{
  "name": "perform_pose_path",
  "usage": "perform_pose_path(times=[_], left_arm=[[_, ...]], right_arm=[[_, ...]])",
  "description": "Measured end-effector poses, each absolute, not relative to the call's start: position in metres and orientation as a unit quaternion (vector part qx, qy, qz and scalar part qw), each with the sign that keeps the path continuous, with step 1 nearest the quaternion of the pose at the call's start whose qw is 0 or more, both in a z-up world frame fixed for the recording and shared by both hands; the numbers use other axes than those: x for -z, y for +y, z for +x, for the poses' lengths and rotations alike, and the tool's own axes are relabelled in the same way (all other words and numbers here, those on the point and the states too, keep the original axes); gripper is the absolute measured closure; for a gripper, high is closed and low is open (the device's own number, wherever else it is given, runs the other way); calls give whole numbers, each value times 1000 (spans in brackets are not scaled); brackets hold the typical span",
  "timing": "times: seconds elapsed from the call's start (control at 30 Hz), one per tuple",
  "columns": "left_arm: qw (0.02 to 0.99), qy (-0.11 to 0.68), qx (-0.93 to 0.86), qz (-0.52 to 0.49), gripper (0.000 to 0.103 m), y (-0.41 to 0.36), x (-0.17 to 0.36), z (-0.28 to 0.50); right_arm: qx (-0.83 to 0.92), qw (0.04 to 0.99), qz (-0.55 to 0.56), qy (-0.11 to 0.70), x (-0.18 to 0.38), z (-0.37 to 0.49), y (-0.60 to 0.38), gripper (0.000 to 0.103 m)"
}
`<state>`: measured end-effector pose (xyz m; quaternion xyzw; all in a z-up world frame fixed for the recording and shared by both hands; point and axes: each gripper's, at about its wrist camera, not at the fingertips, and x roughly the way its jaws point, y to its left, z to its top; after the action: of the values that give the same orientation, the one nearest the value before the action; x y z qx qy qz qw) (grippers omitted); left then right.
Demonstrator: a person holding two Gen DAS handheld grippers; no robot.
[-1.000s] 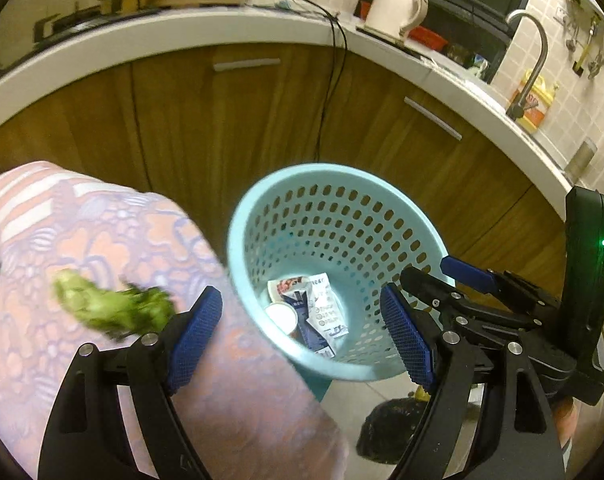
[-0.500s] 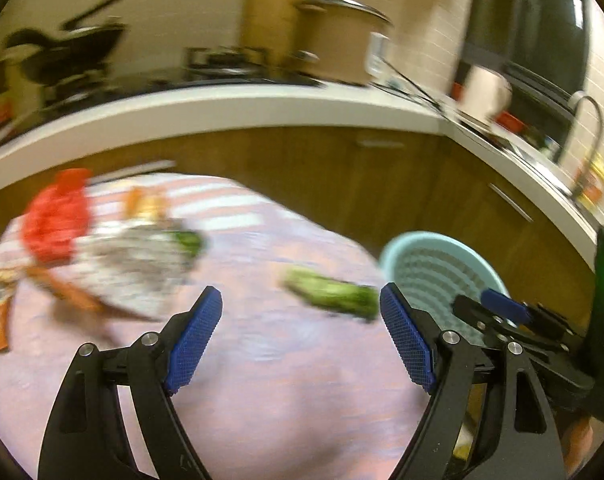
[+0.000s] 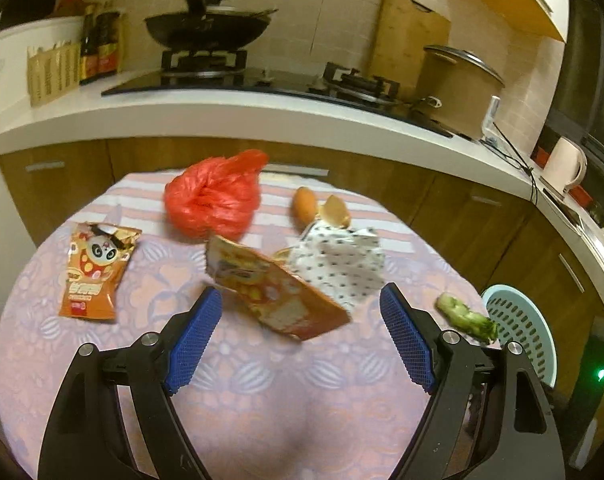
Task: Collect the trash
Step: 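Move both tools back over the table toward the wrappers, then grasp the orange snack wrapper with the left tool while the right tool grasps the polka-dot bag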
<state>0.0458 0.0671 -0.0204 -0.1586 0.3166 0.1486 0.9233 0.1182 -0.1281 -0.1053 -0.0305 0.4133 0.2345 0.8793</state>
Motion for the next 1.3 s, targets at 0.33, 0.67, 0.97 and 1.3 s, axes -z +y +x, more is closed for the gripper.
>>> perform_pose_path(times=[0.33,0.67,0.97,1.3], left_arm=[[910,342,-167,-164,24,79,39,71],[895,374,-156,-183,28,111,59,34],[887,413,-104,-178,24,122,80,23],[902,406,-110,-102,13,109,72,14]], right_arm=[[-234,875,-19,424,110,124,-132,66],[-236,875,-28,422,110,124,-128,66],[-228,876,-35,423,110,125,-125,66],[-230,875,-35,425,111,125,-125,66]])
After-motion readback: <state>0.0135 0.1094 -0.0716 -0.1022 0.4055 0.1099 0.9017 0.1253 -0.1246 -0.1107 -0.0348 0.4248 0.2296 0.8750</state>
